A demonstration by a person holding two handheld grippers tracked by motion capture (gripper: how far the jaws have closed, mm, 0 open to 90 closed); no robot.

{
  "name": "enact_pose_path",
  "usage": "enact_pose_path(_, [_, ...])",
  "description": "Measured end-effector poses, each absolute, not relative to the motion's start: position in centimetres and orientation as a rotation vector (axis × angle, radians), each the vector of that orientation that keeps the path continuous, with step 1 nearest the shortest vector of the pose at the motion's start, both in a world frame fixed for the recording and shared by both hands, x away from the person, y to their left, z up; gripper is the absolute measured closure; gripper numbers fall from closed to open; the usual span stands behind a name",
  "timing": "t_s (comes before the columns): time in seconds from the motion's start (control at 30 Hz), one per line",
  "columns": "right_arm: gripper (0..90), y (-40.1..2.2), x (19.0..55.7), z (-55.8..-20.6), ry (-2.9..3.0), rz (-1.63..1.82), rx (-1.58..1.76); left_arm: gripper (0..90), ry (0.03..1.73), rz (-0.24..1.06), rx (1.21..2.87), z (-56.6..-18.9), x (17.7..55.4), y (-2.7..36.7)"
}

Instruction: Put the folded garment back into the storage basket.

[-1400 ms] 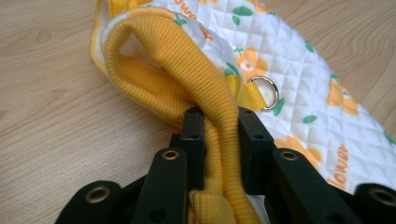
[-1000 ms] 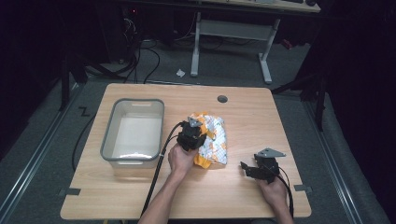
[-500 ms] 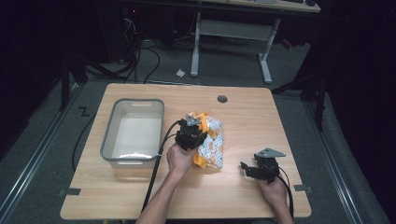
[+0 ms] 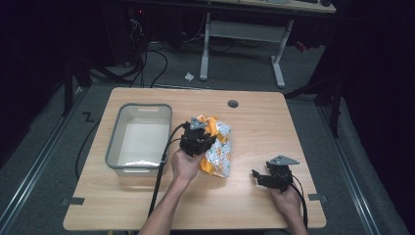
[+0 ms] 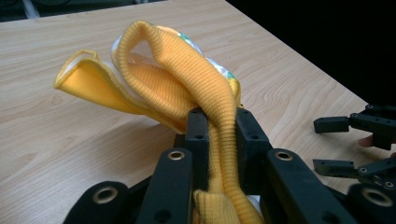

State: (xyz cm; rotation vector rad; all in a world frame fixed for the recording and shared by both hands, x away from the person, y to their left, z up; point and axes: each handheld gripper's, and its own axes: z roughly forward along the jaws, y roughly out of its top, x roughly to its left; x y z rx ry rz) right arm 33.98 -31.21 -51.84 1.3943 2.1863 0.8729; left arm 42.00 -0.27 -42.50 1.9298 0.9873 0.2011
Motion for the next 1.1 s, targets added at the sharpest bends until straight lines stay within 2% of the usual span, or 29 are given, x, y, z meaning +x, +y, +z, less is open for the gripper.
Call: enact_pose_path(1.1, [29.1, -31.2, 34.0, -51.8, 2.188, 0.874, 1.393, 78.4, 0.977, 0.196, 1.845, -39.3, 41.2, 3.7])
